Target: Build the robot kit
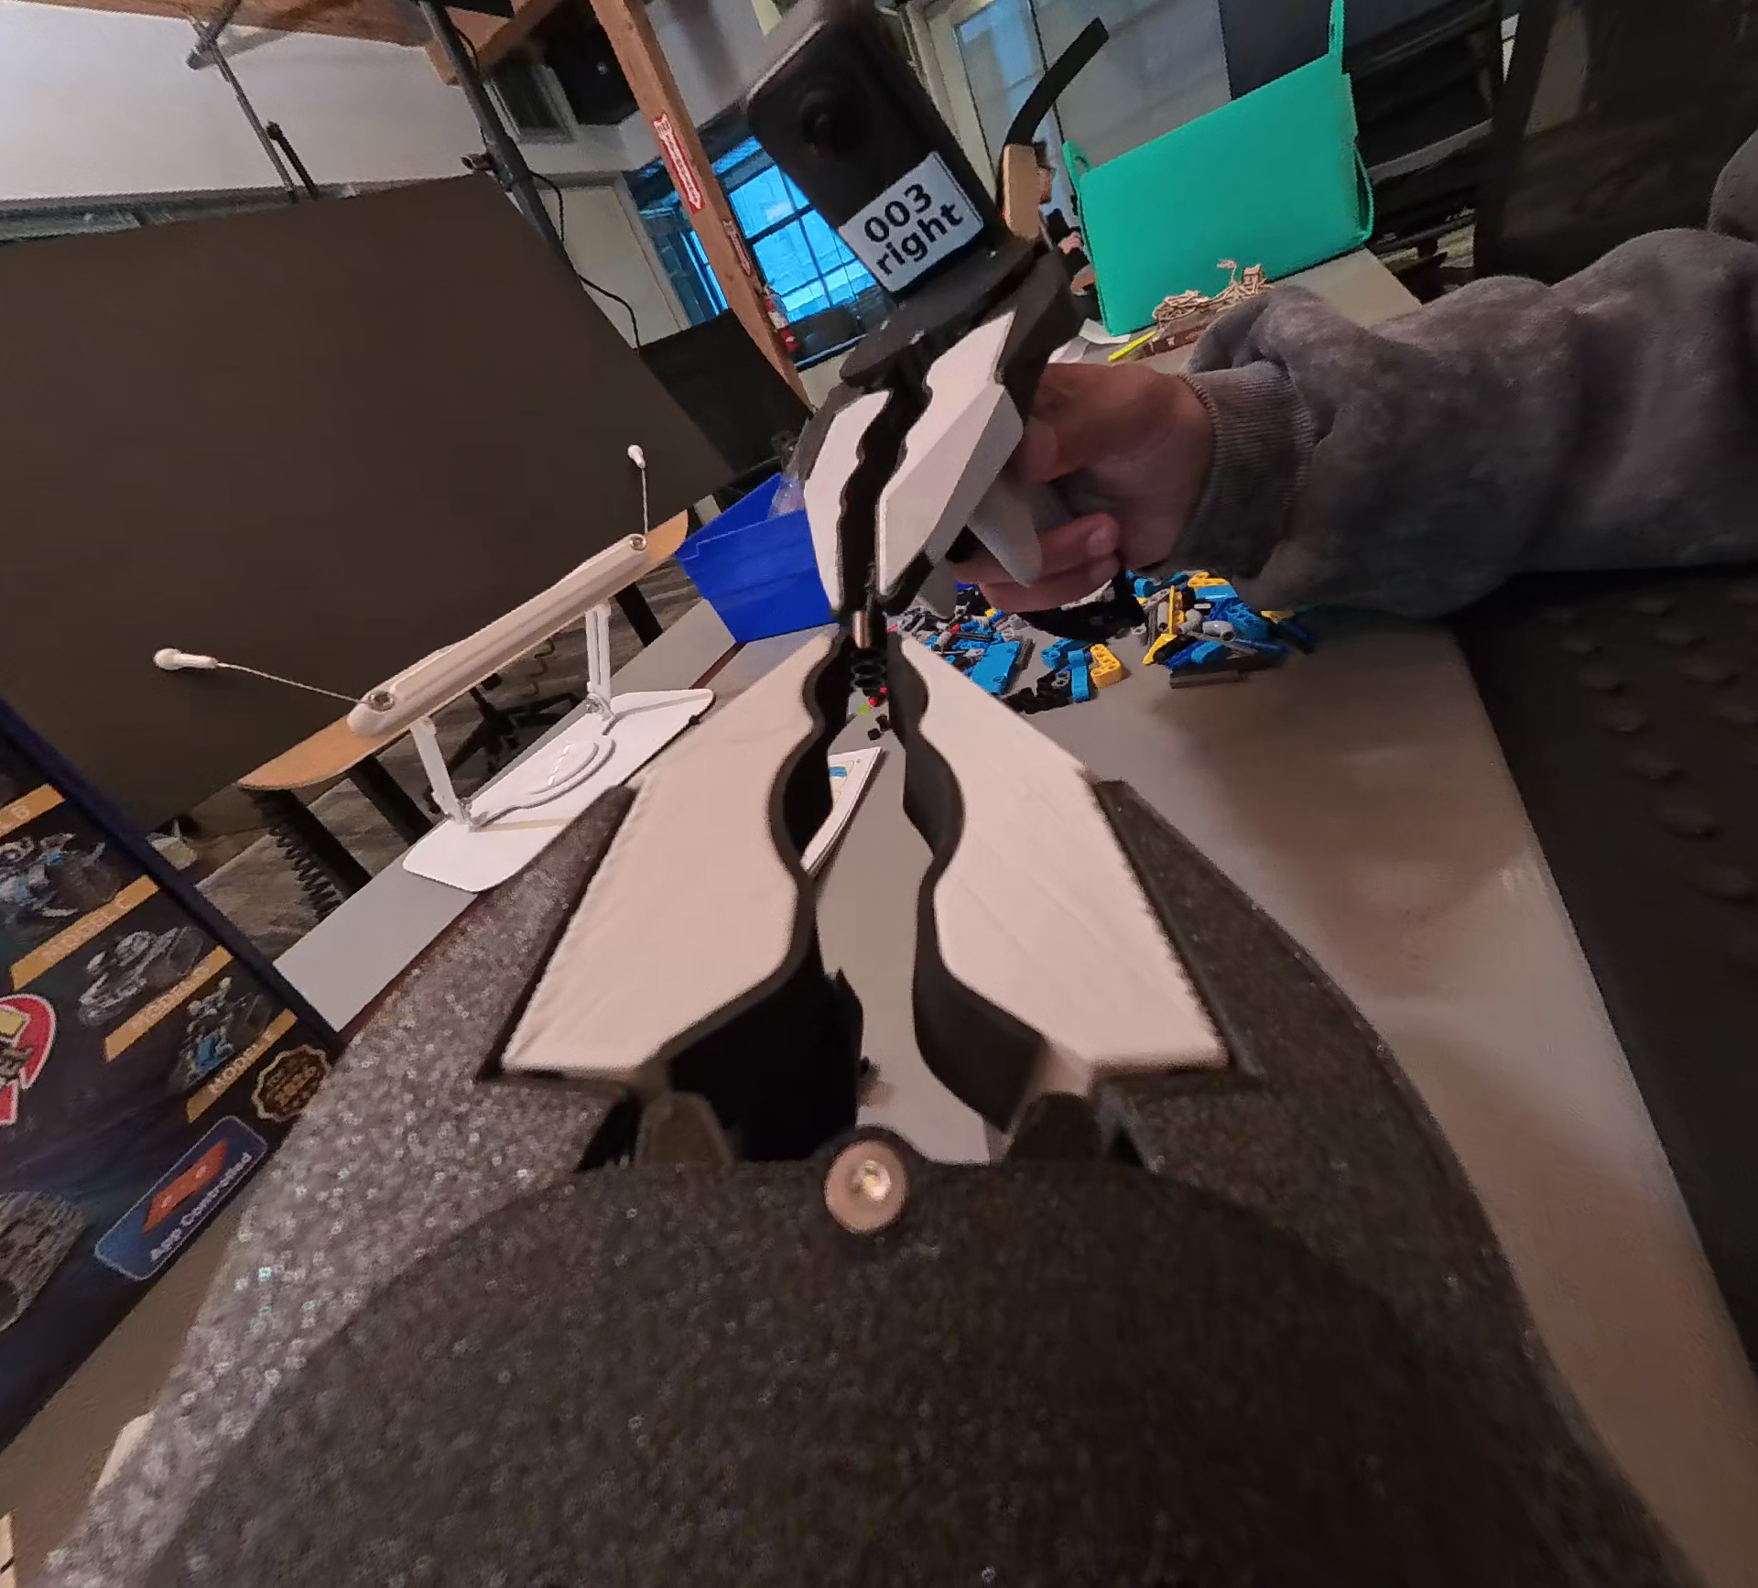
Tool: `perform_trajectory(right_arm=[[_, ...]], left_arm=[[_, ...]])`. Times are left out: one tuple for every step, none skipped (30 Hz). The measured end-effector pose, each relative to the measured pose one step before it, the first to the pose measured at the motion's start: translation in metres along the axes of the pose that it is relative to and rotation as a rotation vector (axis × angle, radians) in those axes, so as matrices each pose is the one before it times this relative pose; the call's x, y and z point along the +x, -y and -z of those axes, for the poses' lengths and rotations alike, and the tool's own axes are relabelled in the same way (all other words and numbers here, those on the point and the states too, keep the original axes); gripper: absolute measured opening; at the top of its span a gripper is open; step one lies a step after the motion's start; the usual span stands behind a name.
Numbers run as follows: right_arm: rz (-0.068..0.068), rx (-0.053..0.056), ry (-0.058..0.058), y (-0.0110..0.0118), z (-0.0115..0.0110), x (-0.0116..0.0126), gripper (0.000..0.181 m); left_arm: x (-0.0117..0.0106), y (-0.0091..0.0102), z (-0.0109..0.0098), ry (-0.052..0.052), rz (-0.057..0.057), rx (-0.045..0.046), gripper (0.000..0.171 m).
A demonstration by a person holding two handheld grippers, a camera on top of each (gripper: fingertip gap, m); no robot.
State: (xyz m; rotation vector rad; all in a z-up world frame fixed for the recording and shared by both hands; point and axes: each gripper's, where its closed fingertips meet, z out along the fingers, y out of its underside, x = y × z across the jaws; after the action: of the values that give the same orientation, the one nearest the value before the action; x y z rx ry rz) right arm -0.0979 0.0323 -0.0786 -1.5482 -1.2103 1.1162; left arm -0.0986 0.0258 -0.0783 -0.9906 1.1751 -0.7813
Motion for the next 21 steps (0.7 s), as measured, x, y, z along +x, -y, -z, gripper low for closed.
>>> perform_trajectory(right_arm=[[-0.0017,-0.0059,0.0029,-0.00060,0.00011,-0.00018,0.006],[0.0027,-0.0067,-0.0019,-0.00088,0.00002,0.00009,0.006],[0.0025,-0.0090,0.0017,-0.00116,0.00000,-0.00055,0.006],[0.0046,-0.0077,0.0005,-0.00091,-0.00005,-0.00043,0.006],[0.0026,-0.0034,-0.0014,-0.00046,-0.00042,-0.00009,0.006],[0.0008,-0.0036,0.0022,-0.00059,-0.00035,-0.00060,0.006],[0.0052,-0.0044,-0.0009,-0.00067,-0.00023,-0.00026,0.006],[0.0092,-0.0116,-0.0104,-0.00157,-0.00097,0.00082,0.006],[0.0136,-0.0121,-0.0050,-0.00171,-0.00166,-0.00060,0.006],[0.0098,-0.0026,0.0007,-0.00023,-0.00263,-0.00164,0.006],[0.0103,-0.0122,-0.0005,-0.00173,-0.00400,-0.00149,0.006],[0.0176,-0.0318,-0.0042,-0.00567,-0.00646,-0.00127,0.006],[0.0145,-0.0219,-0.0033,-0.00430,-0.00659,-0.00169,0.007],[0.0092,0.0087,-0.0047,0.00038,-0.00277,-0.00025,0.006],[-0.0125,0.0082,0.0045,0.00087,0.00157,0.00107,0.006],[-0.0254,0.0032,0.0039,-0.00041,0.00439,0.00327,0.006],[-0.0186,0.0053,-0.0087,-0.00110,0.00574,0.00518,0.006],[-0.0193,-0.0032,-0.0010,-0.00258,0.00542,0.00398,0.006],[-0.0357,-0.0212,0.0239,-0.00570,0.00365,0.00099,0.006],[-0.0441,-0.0525,0.0171,-0.01058,0.00211,0.00216,0.006],[-0.0071,-0.0565,-0.0349,-0.01205,0.00175,0.00828,0.006]], left_arm=[[0.00041,-0.00042,-0.00020,-0.0034,0.0039,-0.00550,0.007],[0.00047,-0.00057,-0.00024,-0.0040,0.0092,-0.00627,0.006],[0.00097,-0.00068,-0.00014,-0.0064,0.0048,-0.00317,0.006],[0.00075,-0.00059,-0.00007,-0.0058,0.0026,-0.00118,0.006],[0.00041,-0.00013,0.00010,-0.0049,0.0078,0.00047,0.006],[0.00049,-0.00001,0.00011,-0.0092,0.0176,0.00128,0.006],[0.00027,-0.00040,0.00003,-0.0084,0.0237,-0.00040,0.006],[-0.00032,-0.00047,-0.00007,-0.0046,0.0219,0.00007,0.006],[0.00048,0.00071,-0.00002,-0.0091,0.0218,0.00742,0.006],[0.00117,0.00220,0.00008,-0.0139,0.0254,0.01474,0.006],[0.00178,0.00420,0.00011,-0.0142,0.0232,0.02529,0.005],[0.00228,0.00447,-0.00029,-0.0122,0.0133,0.02330,0.005],[0.00089,0.00178,-0.00014,0.0000,-0.0037,0.00414,0.005],[-0.00135,-0.00006,0.00063,0.0122,-0.0213,-0.00608,0.006],[-0.00262,-0.00013,0.00147,0.0155,-0.0205,-0.00455,0.006],[-0.00288,-0.00021,0.00142,0.0116,-0.0005,-0.00459,0.006],[-0.00239,-0.00075,0.00065,0.0055,0.0156,-0.00779,0.006],[-0.00064,-0.00340,-0.00060,-0.0030,0.0187,-0.02306,0.006],[0.00362,-0.00894,-0.00284,-0.0274,0.0177,-0.05270,0.006],[0.00725,-0.01667,-0.00520,-0.0459,0.0188,-0.09221,0.006],[0.00557,-0.02145,-0.00692,-0.0265,0.0121,-0.11569,0.006]])
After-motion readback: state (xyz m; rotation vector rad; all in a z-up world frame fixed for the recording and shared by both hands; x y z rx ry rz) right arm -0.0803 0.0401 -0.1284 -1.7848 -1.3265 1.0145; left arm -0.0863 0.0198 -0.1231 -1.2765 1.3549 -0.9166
